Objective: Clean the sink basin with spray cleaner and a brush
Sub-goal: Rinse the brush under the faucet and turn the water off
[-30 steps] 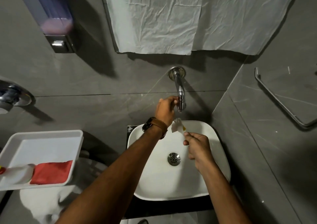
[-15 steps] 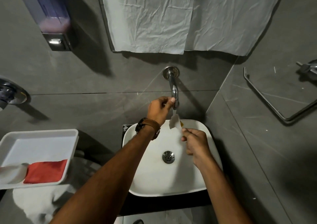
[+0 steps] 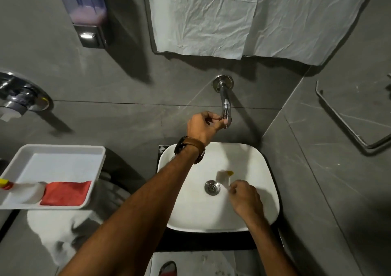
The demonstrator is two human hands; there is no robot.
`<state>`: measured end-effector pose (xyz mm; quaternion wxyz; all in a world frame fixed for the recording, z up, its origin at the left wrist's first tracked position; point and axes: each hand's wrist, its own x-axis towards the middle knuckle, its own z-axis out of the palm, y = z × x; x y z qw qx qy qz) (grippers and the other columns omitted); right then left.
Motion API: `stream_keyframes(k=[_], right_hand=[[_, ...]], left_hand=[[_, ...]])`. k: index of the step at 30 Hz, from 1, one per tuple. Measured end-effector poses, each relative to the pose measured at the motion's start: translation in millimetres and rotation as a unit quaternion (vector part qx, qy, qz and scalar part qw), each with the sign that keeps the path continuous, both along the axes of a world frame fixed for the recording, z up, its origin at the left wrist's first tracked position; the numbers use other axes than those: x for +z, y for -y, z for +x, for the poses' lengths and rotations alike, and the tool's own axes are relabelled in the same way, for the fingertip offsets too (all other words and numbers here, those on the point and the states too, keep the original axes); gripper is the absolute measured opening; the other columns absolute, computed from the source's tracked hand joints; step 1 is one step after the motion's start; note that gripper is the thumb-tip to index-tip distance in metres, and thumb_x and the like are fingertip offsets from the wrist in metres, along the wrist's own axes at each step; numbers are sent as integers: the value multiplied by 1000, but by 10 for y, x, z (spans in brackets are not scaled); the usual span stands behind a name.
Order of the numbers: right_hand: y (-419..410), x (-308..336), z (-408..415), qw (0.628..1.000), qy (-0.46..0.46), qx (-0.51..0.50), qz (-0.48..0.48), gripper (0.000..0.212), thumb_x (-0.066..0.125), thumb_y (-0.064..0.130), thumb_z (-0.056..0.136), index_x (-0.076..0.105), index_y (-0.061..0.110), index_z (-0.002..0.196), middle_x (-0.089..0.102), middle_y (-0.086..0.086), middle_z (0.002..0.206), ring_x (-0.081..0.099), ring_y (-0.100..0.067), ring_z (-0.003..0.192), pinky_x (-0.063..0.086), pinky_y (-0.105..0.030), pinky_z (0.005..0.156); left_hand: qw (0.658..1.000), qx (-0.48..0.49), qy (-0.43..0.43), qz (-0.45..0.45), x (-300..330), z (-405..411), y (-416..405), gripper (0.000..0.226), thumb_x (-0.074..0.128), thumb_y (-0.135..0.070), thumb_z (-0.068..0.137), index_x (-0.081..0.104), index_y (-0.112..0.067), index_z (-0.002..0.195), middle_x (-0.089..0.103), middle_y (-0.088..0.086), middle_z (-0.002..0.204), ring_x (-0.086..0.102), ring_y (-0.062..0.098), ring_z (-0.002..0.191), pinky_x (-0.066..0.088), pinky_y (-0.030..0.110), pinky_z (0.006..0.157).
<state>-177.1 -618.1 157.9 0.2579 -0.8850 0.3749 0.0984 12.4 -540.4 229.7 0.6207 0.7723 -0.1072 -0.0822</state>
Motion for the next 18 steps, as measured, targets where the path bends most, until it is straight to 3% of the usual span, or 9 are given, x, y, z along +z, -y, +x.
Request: stream_keyframes(k=[3, 7, 12, 18], right_hand=[[-105, 96, 141, 998, 49, -2, 27, 23, 53, 27, 88, 74, 24, 96, 75, -4, 101, 67, -34, 99, 46, -32, 70], [-424, 174, 472, 991, 103, 58, 58, 26, 45, 27, 91, 65, 20, 76, 70, -4, 82, 63, -34, 84, 56, -41, 74], [-1188, 74, 1082, 972, 115, 193, 66, 37, 42, 29, 97, 74, 28, 115, 74, 2, 118, 64, -27, 112, 51, -38, 93], [-2541, -316, 1966, 911, 81, 402, 50, 39, 42, 30, 97, 69, 28, 125, 72, -2, 126, 65, -31, 116, 51, -38, 94]], left_hand=[[999, 33, 23, 0, -187, -7, -292, 23, 71, -41, 85, 75, -19, 88, 74, -9, 83, 67, 4, 78, 52, 18, 73], [983, 177, 31, 37, -630, 69, -999, 34, 49, -37, 99, 73, -14, 98, 76, 2, 98, 68, 18, 93, 49, 28, 83], [934, 350, 15, 67, -1116, 187, -2192, 34, 40, -26, 104, 69, -8, 113, 69, 14, 114, 62, 30, 110, 43, 33, 95], [866, 493, -18, 78, -1587, 263, -3676, 37, 35, -17, 105, 54, -1, 133, 56, 19, 134, 50, 31, 128, 32, 27, 107]])
